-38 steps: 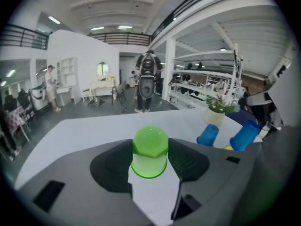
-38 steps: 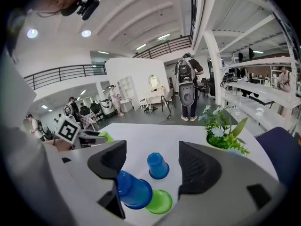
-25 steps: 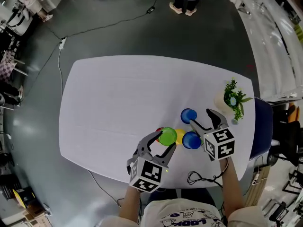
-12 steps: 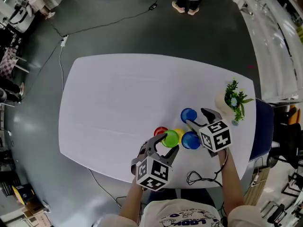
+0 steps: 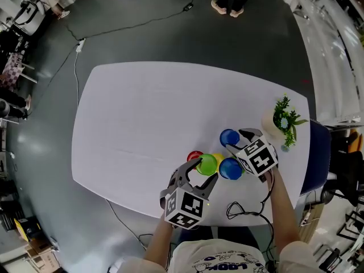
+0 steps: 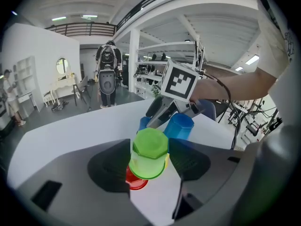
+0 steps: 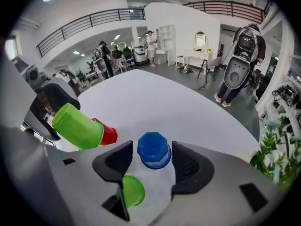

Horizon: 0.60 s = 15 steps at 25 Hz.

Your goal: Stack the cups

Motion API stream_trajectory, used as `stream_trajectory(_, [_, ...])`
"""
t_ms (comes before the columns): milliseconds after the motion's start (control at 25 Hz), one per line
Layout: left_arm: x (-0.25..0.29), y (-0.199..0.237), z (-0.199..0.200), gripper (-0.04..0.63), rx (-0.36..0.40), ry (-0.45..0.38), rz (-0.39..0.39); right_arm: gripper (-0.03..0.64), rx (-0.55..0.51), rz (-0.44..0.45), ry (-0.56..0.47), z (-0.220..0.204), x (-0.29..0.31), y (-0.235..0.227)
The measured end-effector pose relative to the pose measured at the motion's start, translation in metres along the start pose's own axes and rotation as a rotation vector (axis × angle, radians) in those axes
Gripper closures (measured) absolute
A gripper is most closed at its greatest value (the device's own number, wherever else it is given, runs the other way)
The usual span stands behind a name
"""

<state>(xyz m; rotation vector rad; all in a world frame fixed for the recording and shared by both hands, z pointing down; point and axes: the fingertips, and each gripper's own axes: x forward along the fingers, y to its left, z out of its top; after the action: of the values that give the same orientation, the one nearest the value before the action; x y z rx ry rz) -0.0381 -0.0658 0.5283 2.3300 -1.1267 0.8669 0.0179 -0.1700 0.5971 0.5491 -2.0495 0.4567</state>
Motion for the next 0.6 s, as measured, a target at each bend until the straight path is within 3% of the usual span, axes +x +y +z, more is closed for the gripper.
stream_trajectory(200, [-0.005,0.002,0.005,0.324,-0.026,-0.035,0.006,0.387,-0.022,-0.009,0.012,-0.007,0.008,-0.006])
stream_trajectory(360, [-0.016,0.007,0.008,0.324,-0.048,-0.062,0.021,0.39,0.002,-0.021,-0.03,-0.002,0.0,-0.012])
stream_trajectory(600, [-0.035,0.017,0.011,0.324,-0.074,-0.094,0.065,0.39,0.101,-0.059,-0.249,0.028,-0.071,-0.019])
